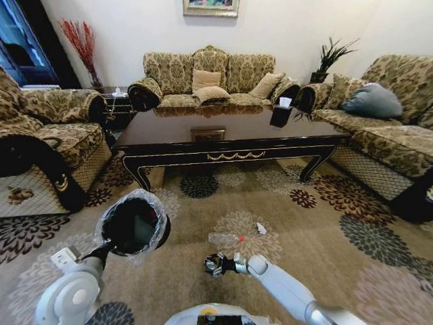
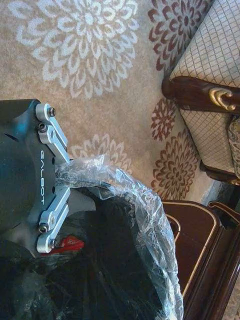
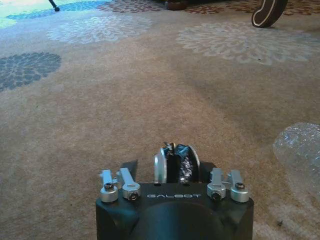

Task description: Move to the front of the table and pick up the trash from the floor, then place it into the trash bin.

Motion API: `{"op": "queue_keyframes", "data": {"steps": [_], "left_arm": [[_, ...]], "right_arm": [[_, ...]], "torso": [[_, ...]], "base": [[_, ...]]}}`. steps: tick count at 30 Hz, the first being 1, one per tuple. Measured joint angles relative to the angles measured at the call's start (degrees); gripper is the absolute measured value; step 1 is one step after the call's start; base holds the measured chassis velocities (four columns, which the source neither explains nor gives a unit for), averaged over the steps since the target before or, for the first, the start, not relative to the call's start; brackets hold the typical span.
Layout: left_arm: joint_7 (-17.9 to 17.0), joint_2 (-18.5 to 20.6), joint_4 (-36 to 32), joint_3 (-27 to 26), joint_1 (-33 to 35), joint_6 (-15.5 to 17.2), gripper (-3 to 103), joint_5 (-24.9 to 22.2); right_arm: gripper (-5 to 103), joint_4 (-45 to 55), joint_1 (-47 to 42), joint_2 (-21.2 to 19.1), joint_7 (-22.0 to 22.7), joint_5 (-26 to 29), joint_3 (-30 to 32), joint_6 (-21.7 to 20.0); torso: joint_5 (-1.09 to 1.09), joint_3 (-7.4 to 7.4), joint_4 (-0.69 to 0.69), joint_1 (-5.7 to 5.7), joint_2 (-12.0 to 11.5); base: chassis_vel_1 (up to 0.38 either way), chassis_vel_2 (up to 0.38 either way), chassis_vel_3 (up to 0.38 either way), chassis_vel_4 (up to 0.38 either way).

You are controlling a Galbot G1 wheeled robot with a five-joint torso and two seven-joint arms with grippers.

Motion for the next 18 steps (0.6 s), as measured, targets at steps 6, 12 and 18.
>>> {"op": "queue_keyframes", "data": {"steps": [6,12,18], "left_arm": [[-0.03,-0.02,-0.01,0.32,-0.07,0.0,0,0.11],[-0.04,-0.03,0.25,0.79,-0.25,0.0,0,0.61],[-0.03,0.13,0.76,1.44,-0.29,0.0,0,0.89]], "right_arm": [[46,-0.34,-0.12,-0.07,0.03,-0.46,0.69,0.65],[32,-0.3,-0.32,-0.74,0.11,-0.64,1.19,1.75],[31,1.42,-0.64,-1.42,1.98,0.22,1.9,4.12]], "torso": [[0.0,0.0,0.0,0.0,0.0],[0.0,0.0,-0.01,0.0,0.0],[0.01,0.0,-0.01,0.0,0.0]], "base": [[0.0,0.0,0.0,0.0],[0.0,0.0,0.0,0.0],[0.0,0.0,0.0,0.0]]}}
